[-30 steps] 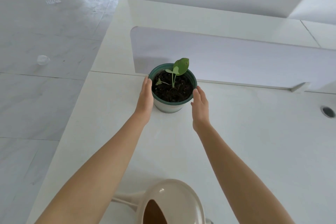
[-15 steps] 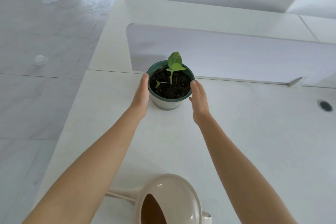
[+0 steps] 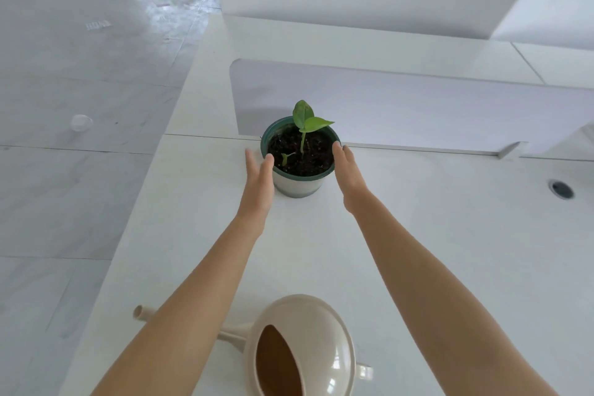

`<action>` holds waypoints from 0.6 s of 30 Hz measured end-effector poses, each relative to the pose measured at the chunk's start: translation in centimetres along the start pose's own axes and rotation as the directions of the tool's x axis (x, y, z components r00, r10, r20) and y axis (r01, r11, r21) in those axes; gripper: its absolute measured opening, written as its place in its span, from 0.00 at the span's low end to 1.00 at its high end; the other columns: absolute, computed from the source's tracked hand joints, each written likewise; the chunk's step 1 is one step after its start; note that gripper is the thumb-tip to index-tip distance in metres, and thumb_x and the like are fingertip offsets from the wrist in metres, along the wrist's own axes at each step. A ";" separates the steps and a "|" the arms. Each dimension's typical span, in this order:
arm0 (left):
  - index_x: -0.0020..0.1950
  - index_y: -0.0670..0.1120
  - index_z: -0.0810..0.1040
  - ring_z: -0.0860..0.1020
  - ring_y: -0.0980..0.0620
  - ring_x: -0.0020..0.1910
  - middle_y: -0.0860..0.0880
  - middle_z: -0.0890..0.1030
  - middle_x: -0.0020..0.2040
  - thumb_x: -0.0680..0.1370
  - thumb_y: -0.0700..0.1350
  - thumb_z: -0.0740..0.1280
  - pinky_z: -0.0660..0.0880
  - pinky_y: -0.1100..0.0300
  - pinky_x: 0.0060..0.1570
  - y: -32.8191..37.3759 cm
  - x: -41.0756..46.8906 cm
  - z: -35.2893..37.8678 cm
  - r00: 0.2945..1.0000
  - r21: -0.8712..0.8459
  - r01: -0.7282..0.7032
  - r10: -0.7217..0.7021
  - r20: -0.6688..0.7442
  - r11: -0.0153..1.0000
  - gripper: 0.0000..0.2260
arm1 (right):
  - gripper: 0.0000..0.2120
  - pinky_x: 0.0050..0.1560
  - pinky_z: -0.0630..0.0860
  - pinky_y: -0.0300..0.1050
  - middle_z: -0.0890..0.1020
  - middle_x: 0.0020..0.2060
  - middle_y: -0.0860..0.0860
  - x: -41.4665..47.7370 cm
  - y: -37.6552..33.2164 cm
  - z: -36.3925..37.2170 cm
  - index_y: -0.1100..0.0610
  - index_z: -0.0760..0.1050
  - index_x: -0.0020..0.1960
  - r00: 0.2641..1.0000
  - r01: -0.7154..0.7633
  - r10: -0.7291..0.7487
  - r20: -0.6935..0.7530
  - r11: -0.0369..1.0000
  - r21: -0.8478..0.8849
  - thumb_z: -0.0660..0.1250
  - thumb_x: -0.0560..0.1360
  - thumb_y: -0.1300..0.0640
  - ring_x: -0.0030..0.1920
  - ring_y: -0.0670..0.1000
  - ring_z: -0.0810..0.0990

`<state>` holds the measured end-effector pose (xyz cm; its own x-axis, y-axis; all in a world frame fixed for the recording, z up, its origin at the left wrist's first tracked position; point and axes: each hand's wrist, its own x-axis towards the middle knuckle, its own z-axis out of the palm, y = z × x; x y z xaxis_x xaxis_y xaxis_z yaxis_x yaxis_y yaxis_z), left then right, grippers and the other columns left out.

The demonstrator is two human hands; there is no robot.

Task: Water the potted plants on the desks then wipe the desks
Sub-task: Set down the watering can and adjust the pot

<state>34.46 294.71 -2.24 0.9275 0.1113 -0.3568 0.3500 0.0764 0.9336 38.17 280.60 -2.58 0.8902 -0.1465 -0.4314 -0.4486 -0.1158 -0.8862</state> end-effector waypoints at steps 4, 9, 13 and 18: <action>0.76 0.56 0.47 0.61 0.51 0.72 0.50 0.59 0.75 0.80 0.49 0.53 0.59 0.51 0.71 -0.1 -4.9 -2.1 0.992 -0.019 -0.062 0.059 -0.110 0.998 0.26 | 0.28 0.71 0.55 0.49 0.56 0.75 0.49 -5.0 2.3 -0.2 0.52 0.52 0.75 1.000 -0.009 0.010 0.013 0.998 -0.070 0.50 0.78 0.43 0.74 0.51 0.56; 0.64 0.52 0.70 0.76 0.51 0.57 0.50 0.77 0.58 0.79 0.46 0.58 0.71 0.57 0.55 -2.2 -11.5 -5.8 0.974 -0.031 -0.138 0.130 -0.184 0.990 0.13 | 0.22 0.69 0.60 0.46 0.66 0.71 0.49 -11.5 5.2 -2.0 0.55 0.62 0.71 1.000 0.006 -0.008 -0.027 0.997 -0.080 0.51 0.80 0.48 0.69 0.48 0.64; 0.49 0.54 0.77 0.81 0.60 0.45 0.56 0.84 0.44 0.71 0.57 0.60 0.75 0.66 0.48 -5.3 -15.7 -8.3 0.960 0.068 -0.226 0.234 -0.151 0.972 0.13 | 0.22 0.64 0.66 0.47 0.72 0.66 0.57 -16.4 7.0 -3.1 0.64 0.68 0.64 0.999 0.015 -0.020 -0.030 0.986 -0.164 0.50 0.80 0.49 0.60 0.54 0.72; 0.44 0.48 0.79 0.81 0.57 0.39 0.54 0.84 0.37 0.80 0.40 0.57 0.75 0.60 0.45 -9.1 -18.7 -10.2 0.948 0.087 -0.140 0.159 -0.276 0.986 0.12 | 0.20 0.60 0.67 0.44 0.75 0.62 0.57 -20.6 10.1 -3.8 0.65 0.71 0.61 0.999 0.006 -0.018 -0.051 0.975 -0.224 0.53 0.80 0.51 0.64 0.54 0.72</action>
<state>12.56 302.07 -4.39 0.8987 0.3913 -0.1982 0.2263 -0.0266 0.9737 15.03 278.76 -1.98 0.8927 -0.1947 -0.4064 -0.4499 -0.3335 -0.8285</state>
